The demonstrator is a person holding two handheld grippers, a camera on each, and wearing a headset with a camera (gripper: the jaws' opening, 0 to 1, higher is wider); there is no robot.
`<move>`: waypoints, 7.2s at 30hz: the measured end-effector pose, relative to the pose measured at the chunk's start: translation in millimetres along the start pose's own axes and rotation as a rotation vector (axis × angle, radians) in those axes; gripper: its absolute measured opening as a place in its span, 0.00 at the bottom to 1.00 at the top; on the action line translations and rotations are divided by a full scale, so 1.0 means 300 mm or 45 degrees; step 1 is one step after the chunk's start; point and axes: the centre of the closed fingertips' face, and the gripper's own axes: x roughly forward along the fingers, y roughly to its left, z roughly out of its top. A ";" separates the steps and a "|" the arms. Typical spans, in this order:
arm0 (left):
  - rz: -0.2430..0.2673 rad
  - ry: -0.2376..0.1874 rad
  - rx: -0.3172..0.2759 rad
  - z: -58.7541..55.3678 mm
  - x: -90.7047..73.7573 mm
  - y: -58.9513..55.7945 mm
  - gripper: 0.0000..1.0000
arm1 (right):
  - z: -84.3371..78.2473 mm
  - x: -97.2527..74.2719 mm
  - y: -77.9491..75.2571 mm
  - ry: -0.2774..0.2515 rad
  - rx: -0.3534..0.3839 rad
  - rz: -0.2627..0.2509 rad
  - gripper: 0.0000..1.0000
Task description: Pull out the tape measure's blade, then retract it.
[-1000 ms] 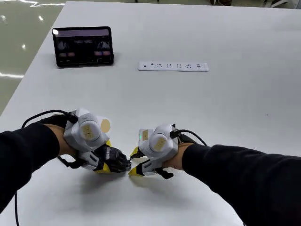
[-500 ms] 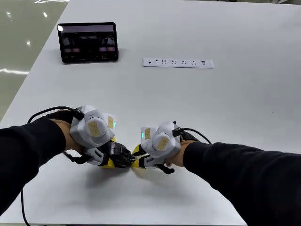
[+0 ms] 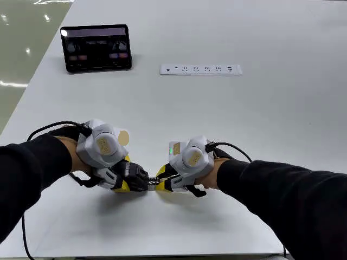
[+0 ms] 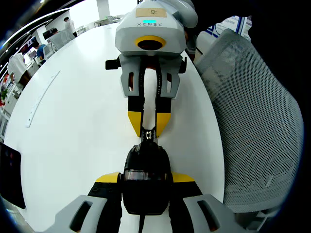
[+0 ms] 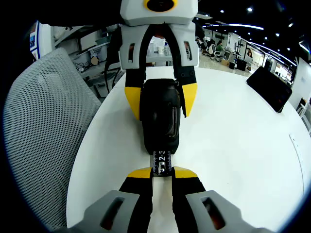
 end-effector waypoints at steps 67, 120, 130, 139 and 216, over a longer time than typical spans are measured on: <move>0.013 -0.036 -0.058 0.004 0.003 0.007 0.33 | -0.201 -0.194 -0.012 0.052 0.109 -0.048 0.09; 0.033 -0.048 -0.086 0.013 -0.003 -0.007 0.33 | -0.322 -0.317 -0.018 0.056 0.184 -0.095 0.09; 0.033 -0.049 -0.089 0.010 0.001 -0.002 0.33 | -0.354 -0.350 -0.018 0.079 0.179 -0.098 0.09; 0.036 -0.048 -0.090 0.008 0.000 0.000 0.33 | -0.373 -0.370 -0.019 0.082 0.187 -0.106 0.09; 0.037 -0.099 -0.101 0.024 0.003 0.003 0.33 | -0.500 -0.496 -0.029 0.044 0.288 -0.147 0.09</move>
